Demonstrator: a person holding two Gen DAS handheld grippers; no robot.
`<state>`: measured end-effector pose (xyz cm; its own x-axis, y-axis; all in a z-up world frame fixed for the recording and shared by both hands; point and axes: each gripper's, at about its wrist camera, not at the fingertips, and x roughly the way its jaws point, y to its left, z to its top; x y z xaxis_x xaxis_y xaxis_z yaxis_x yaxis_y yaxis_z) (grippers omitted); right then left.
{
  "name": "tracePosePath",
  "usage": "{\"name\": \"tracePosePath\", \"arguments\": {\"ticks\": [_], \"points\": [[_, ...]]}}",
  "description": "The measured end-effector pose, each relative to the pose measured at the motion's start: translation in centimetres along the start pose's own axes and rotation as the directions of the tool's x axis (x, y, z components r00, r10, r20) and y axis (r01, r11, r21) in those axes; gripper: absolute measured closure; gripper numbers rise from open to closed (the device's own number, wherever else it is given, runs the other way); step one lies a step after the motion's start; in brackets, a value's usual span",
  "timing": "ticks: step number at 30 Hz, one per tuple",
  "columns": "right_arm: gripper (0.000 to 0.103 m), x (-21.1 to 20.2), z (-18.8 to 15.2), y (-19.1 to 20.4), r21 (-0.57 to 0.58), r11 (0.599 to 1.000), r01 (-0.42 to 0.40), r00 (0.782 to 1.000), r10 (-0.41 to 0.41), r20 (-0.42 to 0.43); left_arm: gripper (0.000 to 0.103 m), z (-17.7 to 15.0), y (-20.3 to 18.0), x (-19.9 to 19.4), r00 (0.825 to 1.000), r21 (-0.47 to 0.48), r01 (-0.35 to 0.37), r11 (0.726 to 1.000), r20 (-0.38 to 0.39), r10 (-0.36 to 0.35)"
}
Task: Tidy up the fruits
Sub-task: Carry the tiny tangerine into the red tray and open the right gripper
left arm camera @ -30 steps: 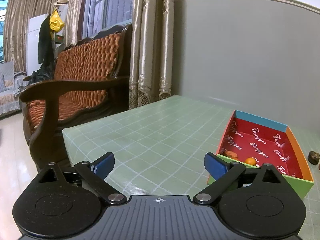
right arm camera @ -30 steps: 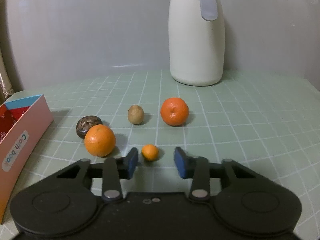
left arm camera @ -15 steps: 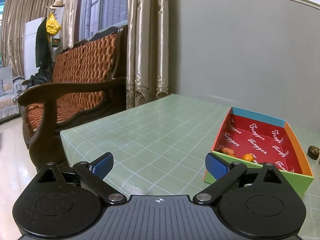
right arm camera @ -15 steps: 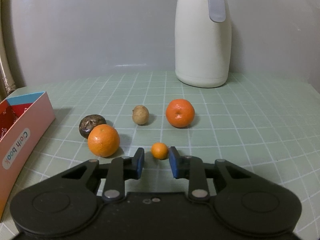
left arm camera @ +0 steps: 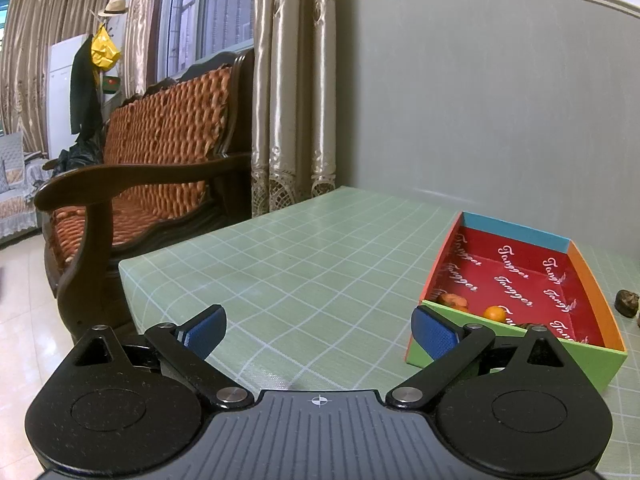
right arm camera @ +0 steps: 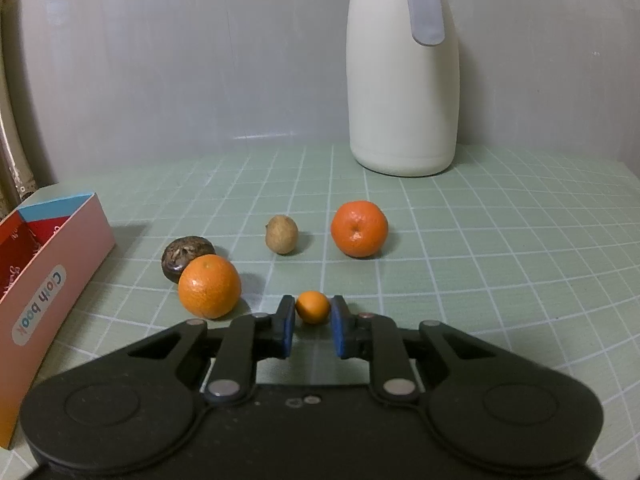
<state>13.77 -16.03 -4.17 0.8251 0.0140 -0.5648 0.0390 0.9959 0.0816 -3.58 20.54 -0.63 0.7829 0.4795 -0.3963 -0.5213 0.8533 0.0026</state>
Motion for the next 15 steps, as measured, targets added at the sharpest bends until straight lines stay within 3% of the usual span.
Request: {"name": "tracePosePath", "arguments": {"ticks": [15], "points": [[0.085,-2.2,-0.6,0.1,0.021,0.998,-0.059,0.998,0.059,0.025,0.004,0.1,0.2,0.0,1.000,-0.039,0.011,0.999,-0.007,-0.011]]}}
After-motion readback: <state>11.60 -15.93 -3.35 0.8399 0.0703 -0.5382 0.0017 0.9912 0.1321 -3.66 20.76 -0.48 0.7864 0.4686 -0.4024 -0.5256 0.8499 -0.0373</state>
